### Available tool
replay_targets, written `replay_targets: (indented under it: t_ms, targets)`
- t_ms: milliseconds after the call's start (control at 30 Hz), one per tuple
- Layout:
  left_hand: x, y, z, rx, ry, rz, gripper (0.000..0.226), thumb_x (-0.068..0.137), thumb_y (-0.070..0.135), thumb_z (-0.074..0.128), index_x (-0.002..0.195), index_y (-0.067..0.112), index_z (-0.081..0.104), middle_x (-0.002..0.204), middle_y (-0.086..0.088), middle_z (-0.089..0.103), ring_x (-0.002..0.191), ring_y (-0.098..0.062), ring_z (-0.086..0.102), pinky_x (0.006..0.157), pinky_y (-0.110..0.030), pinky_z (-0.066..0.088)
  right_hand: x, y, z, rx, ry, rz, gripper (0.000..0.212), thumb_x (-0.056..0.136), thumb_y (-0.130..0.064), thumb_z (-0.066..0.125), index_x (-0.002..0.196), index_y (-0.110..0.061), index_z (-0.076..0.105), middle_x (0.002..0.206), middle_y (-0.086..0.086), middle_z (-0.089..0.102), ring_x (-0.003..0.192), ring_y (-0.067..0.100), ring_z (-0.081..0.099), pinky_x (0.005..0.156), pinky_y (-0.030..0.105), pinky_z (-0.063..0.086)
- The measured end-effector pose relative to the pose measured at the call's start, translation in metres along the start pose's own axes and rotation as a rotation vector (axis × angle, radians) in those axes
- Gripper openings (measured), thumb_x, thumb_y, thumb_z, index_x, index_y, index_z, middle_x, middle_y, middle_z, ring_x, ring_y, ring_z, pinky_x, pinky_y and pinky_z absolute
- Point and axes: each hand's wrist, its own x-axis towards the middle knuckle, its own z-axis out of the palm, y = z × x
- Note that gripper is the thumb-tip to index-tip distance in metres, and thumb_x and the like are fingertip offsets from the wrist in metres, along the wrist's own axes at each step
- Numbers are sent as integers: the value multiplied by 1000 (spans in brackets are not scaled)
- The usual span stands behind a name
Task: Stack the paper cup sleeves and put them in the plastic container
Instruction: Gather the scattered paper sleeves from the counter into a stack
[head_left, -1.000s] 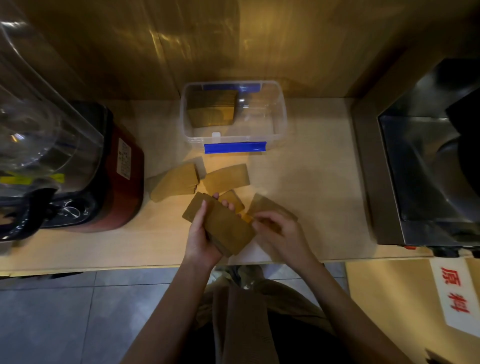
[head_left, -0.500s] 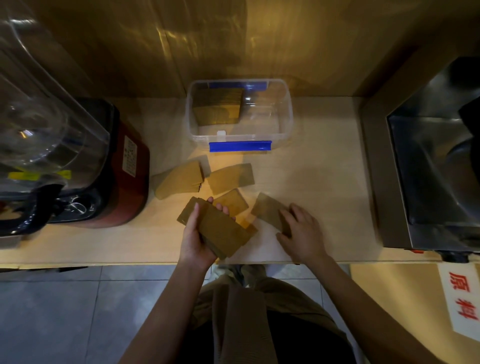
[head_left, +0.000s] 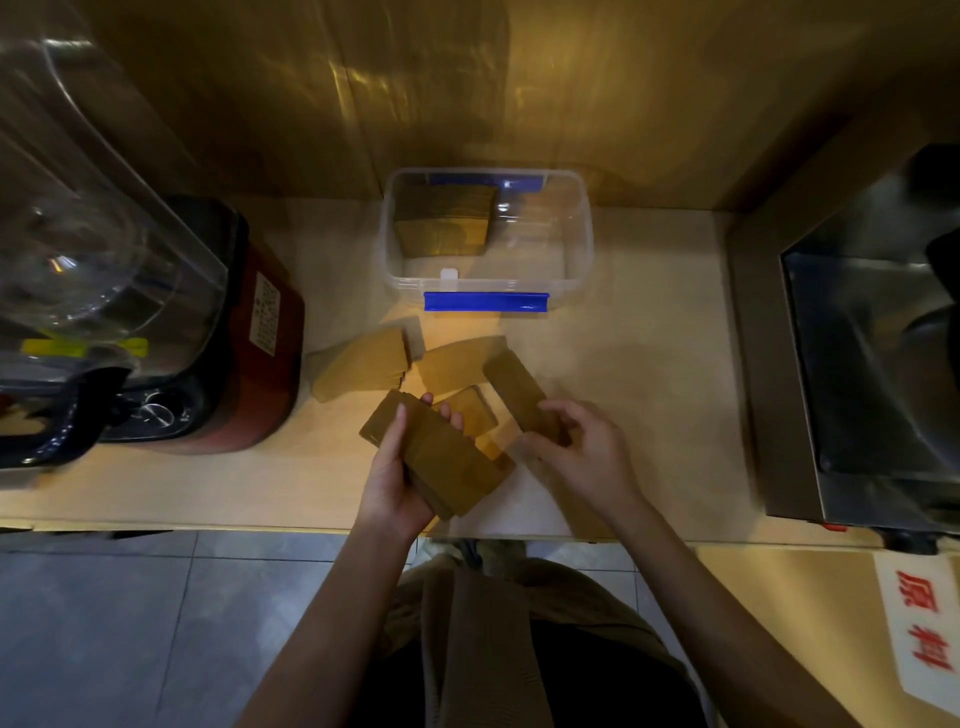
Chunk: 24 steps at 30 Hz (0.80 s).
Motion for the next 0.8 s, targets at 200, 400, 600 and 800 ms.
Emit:
replay_targets:
  t_ms: [200, 400, 600, 800]
  targets:
    - [-6, -2, 4, 105, -22, 25, 90, 37, 55, 84, 116, 22, 60, 103, -9, 72, 93, -24, 69, 75, -40, 58, -21, -58, 16, 233, -97, -94, 32, 72, -35, 69, 100, -23, 61, 88, -18, 53, 79, -12, 49, 62, 5, 41]
    - [-8, -1, 8, 69, -90, 50, 71, 34, 55, 84, 93, 18, 73, 93, -6, 74, 87, -19, 70, 71, -36, 58, -30, -57, 39, -84, -23, -250, 49, 64, -52, 55, 101, -22, 63, 102, 0, 63, 93, 15, 54, 78, 19, 39]
    - [-5, 0, 0, -45, -102, 71, 69, 43, 43, 87, 104, 21, 61, 98, -1, 70, 93, -14, 67, 88, -33, 52, -31, -52, 47, -316, -74, -392, 47, 70, -50, 50, 105, -21, 62, 107, 4, 65, 100, 25, 58, 84, 34, 41]
    - [-8, 5, -7, -27, -28, 87, 61, 43, 36, 88, 97, 23, 62, 85, 2, 71, 80, -11, 68, 71, -32, 58, -20, -53, 43, -8, -363, -142, 37, 83, -41, 58, 114, -20, 57, 119, 4, 58, 106, 17, 52, 87, 35, 48]
